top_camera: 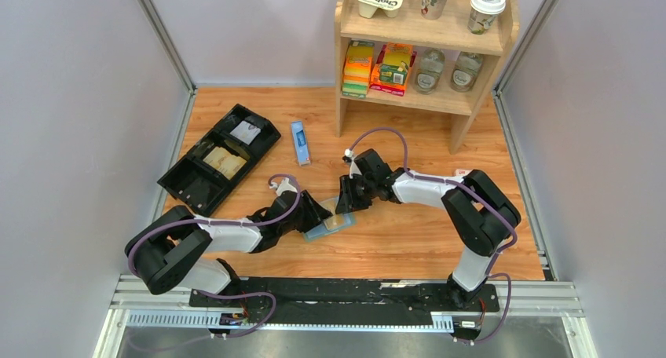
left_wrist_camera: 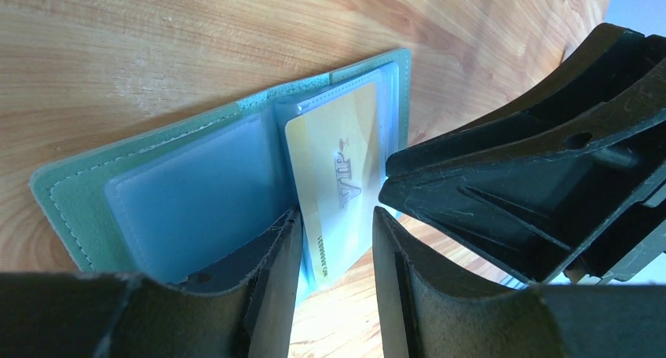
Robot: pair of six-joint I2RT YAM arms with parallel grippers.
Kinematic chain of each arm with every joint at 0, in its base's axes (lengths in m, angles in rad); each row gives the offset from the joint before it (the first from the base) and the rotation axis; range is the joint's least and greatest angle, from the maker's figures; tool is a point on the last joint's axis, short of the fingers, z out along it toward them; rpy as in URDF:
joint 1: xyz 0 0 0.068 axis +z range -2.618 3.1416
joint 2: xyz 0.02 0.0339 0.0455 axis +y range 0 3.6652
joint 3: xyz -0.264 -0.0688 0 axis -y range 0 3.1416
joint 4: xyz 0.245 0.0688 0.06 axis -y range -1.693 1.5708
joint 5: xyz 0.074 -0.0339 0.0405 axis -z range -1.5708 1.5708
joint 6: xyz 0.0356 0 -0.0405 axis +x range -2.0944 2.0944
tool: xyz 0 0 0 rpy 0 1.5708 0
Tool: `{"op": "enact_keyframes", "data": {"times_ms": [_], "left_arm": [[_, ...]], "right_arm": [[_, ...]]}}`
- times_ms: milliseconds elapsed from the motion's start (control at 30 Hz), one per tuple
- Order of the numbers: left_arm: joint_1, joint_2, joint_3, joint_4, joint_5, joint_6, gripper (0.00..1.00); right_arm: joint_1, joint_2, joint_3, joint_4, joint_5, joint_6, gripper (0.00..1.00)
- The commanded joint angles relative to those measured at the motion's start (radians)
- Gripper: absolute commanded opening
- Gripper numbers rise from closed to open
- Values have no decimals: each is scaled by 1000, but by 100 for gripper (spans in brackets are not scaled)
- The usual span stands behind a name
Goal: Take the credit cards out of the card holder
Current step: Remove the credit card from the card holder.
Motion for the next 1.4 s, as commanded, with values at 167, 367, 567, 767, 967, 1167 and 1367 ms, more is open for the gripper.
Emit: {"op": "enact_keyframes", "data": {"times_ms": [167, 367, 567, 767, 967, 1167, 1367], "left_arm": [[2, 19, -25, 81, 9, -6, 46], [2, -23, -88, 257, -17, 6, 42], [2, -26, -117, 403, 2, 48, 32], [2, -43, -142, 487, 3, 63, 24], [1, -46, -151, 507, 11, 76, 20], [-4, 29, -137, 578, 40, 69, 20], [-5, 60, -142, 642, 43, 60, 12]], "right_arm": [[4, 31, -25, 4, 15, -3, 31], [4, 46, -26, -8, 30, -1, 31], [4, 59, -22, -14, 30, 0, 31], [4, 60, -19, -20, 31, -1, 31], [4, 71, -17, -25, 31, -1, 31], [4, 74, -12, -26, 31, -1, 31], [4, 74, -14, -28, 33, -1, 31]]}}
